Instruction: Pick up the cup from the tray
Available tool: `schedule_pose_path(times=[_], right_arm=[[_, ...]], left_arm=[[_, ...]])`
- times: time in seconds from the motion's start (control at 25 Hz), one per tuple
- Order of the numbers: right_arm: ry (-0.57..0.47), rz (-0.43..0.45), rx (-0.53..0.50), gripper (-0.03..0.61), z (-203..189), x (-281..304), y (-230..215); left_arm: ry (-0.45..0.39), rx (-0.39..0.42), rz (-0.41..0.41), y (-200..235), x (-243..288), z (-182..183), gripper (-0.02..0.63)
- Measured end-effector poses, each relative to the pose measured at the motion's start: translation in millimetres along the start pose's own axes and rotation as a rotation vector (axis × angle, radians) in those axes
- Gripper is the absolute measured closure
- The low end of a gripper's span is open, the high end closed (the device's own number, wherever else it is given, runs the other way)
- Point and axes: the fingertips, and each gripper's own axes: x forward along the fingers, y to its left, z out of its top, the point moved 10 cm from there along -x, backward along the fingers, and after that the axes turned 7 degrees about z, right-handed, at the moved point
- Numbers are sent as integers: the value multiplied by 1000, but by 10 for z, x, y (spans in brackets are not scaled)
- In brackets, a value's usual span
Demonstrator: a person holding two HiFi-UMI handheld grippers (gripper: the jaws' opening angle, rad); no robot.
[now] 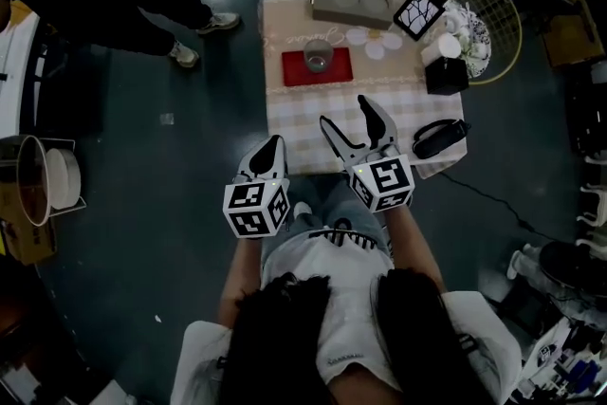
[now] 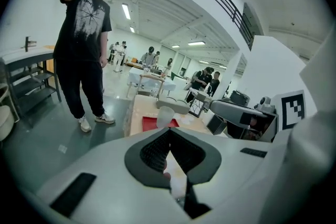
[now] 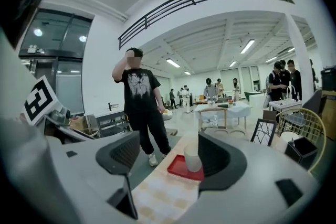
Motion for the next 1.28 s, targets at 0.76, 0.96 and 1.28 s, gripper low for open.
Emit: schedule_pose_path(times=[0.76, 0.96, 1.28], right_arm=[[119, 124, -57, 163, -183, 1119, -801], [153, 117, -9, 158, -394, 1348, -970], [232, 137, -33, 158, -695, 1727, -1079]], left_arm=[[97, -44, 123, -2, 1008, 287, 607], [109, -46, 166, 47, 1157, 261, 607], [158, -63, 189, 118, 1355, 175, 607]])
